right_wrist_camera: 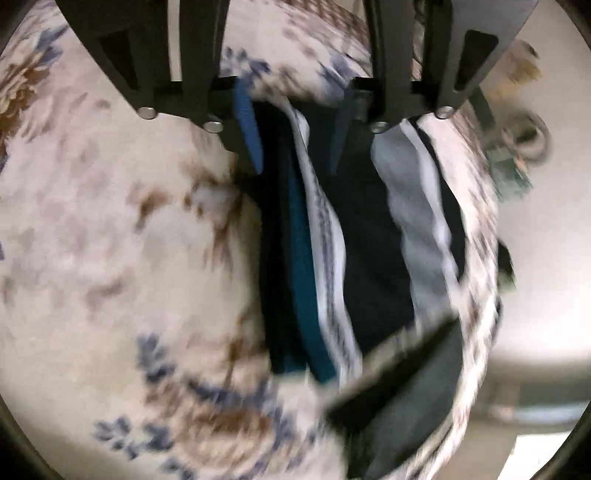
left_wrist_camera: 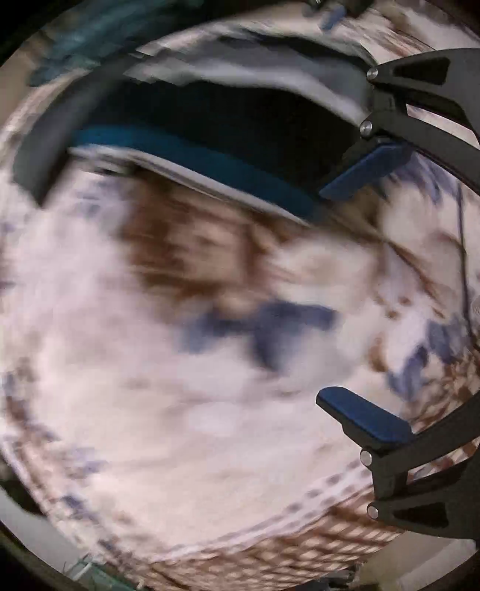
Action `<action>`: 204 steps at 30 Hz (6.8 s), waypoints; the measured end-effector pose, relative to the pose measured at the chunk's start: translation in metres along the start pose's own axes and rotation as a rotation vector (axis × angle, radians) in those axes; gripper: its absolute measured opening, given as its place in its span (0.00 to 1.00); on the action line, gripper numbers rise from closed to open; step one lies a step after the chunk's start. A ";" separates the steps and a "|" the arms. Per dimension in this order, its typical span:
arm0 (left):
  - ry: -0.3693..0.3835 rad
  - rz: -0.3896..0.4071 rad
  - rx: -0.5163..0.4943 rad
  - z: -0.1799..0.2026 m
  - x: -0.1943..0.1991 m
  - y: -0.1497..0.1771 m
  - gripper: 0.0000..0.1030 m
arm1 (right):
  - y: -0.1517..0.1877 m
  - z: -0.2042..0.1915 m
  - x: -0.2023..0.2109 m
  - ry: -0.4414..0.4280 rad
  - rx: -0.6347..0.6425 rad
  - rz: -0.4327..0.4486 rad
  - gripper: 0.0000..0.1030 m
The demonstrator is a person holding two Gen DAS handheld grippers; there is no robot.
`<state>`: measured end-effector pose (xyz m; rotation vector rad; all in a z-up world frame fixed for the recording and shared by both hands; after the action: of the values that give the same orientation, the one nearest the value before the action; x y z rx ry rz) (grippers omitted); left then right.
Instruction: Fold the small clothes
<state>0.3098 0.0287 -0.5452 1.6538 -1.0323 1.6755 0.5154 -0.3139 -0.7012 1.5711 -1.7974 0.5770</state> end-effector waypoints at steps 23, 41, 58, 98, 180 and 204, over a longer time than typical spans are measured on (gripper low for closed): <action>0.007 0.133 -0.184 0.093 -0.017 -0.130 1.00 | -0.092 -0.022 -0.035 -0.047 0.002 0.117 0.45; -0.009 0.154 -0.231 0.110 -0.007 -0.108 1.00 | -0.095 -0.015 -0.010 -0.068 0.003 0.147 0.14; -0.008 0.153 -0.283 0.115 -0.010 -0.106 1.00 | -0.073 -0.031 -0.006 0.096 0.107 0.339 0.08; 0.135 -0.011 -0.309 0.072 -0.015 -0.033 1.00 | 0.063 0.044 0.026 -0.098 -0.200 0.045 0.10; 0.177 0.251 -0.528 0.179 0.013 -0.292 0.95 | -0.198 -0.109 0.005 0.510 0.143 0.317 0.93; 0.146 0.578 -0.503 0.077 0.351 -0.132 0.95 | 0.100 -0.349 0.282 0.641 0.371 0.721 1.00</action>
<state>0.4340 -0.0063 -0.1847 0.9442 -1.7943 1.6425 0.4722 -0.2405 -0.2492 0.7300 -1.7464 1.6167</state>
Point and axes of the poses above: each gripper's, at about its wrist camera, not at the fingertips, and x roughly against the way its jaws point, z to its right, y to its underside, the point moved 7 cm from there along -x, roughly the way its jaws point, and after that the axes turned 9 degrees about -y, right-handed, at the moved point
